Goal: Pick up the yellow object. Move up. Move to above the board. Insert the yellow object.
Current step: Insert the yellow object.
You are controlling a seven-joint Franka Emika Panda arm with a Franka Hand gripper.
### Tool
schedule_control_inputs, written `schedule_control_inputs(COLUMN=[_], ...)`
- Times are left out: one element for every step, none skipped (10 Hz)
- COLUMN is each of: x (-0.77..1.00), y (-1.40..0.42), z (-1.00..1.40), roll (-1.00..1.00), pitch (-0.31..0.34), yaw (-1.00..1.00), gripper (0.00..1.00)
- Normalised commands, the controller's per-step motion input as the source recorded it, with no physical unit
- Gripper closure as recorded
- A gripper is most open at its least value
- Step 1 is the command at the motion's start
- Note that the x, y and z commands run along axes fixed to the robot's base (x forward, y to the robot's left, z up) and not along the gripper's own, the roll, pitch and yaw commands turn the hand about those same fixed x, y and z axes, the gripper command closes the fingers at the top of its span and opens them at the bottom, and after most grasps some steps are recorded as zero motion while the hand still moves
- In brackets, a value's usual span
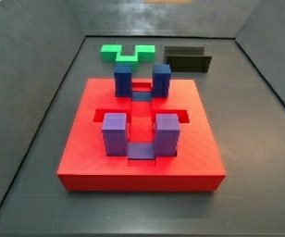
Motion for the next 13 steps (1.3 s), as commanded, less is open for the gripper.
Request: schedule_control_inputs(x=[0.18, 0.02, 0.00, 0.00, 0.00, 0.00, 0.00, 0.01, 0.00, 0.00, -0.01, -0.04, -0.04], y=[-0.35, -0.43, -0.37, -0.26, -0.06, 0.00, 0.00, 0.00, 0.00, 0.00, 0.00, 0.00, 0.06], z=[-0.72, -0.75, -0.77, -0.69, -0.53, -0.38, -0.28, -0.25, -0.37, -0.47, -0.53, -0.53, -0.28], roll=[0.09, 0.21, 0.20, 0.19, 0.17, 0.12, 0.09, 0.08, 0.08, 0.07, 0.07, 0.04, 0.00], pitch=[-0.131, -0.107, -0.106, -0.083, -0.016, 0.000, 0.000, 0.000, 0.000, 0.000, 0.000, 0.000, 0.000], yaw=[0.03, 0.00, 0.00, -0.03, -0.09, -0.13, -0.14, -0.13, -0.12, -0.11, -0.10, -0.08, -0.02], gripper=[1.00, 1.00, 1.00, 1.00, 1.00, 1.00, 1.00, 1.00, 1.00, 1.00, 1.00, 1.00, 1.00])
